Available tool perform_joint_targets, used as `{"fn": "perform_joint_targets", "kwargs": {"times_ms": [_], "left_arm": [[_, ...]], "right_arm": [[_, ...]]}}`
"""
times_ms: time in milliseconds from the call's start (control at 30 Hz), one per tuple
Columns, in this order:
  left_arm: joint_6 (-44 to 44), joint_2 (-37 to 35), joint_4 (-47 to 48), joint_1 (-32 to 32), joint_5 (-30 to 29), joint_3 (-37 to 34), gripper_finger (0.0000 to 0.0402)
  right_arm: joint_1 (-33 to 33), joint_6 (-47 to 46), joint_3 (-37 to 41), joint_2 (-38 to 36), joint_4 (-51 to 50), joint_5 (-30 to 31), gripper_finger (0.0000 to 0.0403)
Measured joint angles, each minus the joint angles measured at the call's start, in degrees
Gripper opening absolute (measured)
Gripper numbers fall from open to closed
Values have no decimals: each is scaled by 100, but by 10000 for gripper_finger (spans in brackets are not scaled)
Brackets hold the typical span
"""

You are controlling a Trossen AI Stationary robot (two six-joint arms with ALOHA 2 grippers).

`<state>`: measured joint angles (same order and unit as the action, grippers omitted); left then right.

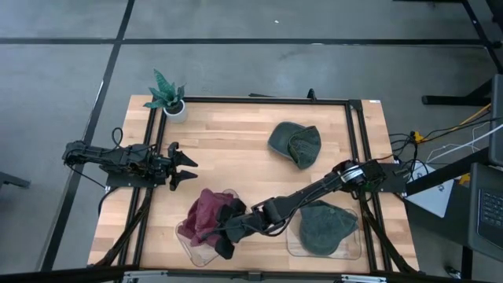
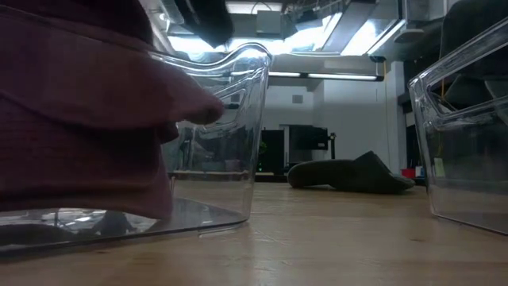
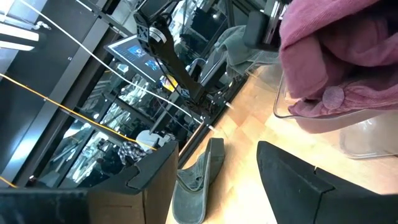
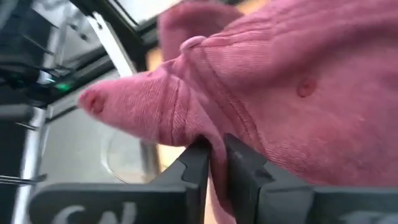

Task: Pick & Place hat
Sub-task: Adjust the red cap in the left transparent bin, then put the gray cap into the right transparent bin

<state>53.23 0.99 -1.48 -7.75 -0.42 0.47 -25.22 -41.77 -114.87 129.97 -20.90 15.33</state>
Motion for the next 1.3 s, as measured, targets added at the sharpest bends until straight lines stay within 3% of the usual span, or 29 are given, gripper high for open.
{"fn": "perform_joint_targets", "kwargs": {"times_ms": [167, 467, 600, 1000, 1300], "left_arm": [[-1, 0, 0, -1, 0, 0, 217], [0, 0, 0, -1, 0, 0, 216], [-1, 0, 0, -2, 1, 0, 216], [-1, 0, 0, -1, 0, 0, 215], [-1, 0, 0, -1, 1, 0, 216]], "right_arm": [[-121, 29, 0, 0, -547, 452, 52], [-146, 444, 0, 0, -762, 463, 51], [-146, 974, 0, 0, -684, 451, 84], [-146, 2560, -661, -72, -828, 416, 241], [-127, 3525, -1587, -78, -1482, 458, 273]]}}
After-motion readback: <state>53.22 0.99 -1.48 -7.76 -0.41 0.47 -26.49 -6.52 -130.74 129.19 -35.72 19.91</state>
